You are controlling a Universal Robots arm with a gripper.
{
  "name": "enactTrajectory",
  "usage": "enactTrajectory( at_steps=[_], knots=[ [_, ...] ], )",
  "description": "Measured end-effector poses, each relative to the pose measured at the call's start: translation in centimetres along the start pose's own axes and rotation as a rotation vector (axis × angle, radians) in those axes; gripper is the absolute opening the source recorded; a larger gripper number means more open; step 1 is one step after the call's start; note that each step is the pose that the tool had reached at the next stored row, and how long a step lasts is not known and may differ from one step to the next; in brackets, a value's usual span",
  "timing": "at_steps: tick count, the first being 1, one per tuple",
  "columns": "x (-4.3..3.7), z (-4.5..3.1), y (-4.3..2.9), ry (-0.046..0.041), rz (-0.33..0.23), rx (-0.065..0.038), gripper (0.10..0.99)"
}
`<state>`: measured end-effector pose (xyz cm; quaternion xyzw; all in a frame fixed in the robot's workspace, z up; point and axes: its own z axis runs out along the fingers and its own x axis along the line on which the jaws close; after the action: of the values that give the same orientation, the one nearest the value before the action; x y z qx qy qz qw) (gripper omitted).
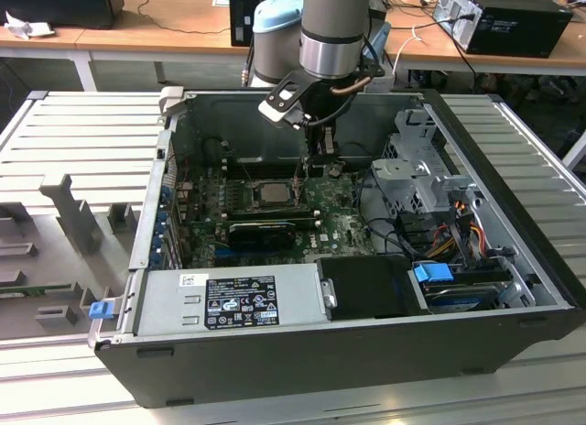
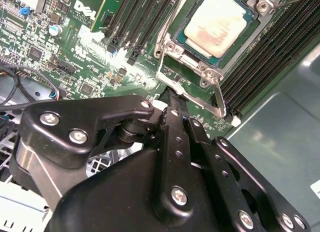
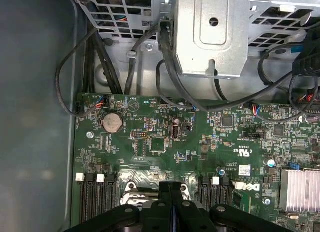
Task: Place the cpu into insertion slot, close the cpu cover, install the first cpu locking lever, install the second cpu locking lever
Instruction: 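Close the cpu cover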
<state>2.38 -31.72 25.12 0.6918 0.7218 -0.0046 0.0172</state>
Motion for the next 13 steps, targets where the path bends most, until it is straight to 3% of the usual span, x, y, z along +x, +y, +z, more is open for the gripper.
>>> enactTrajectory(
  at_steps=[13],
  knots=[
    [0.02, 0.08, -0.24, 0.0000, 0.000, 0.000, 0.106]
  ],
)
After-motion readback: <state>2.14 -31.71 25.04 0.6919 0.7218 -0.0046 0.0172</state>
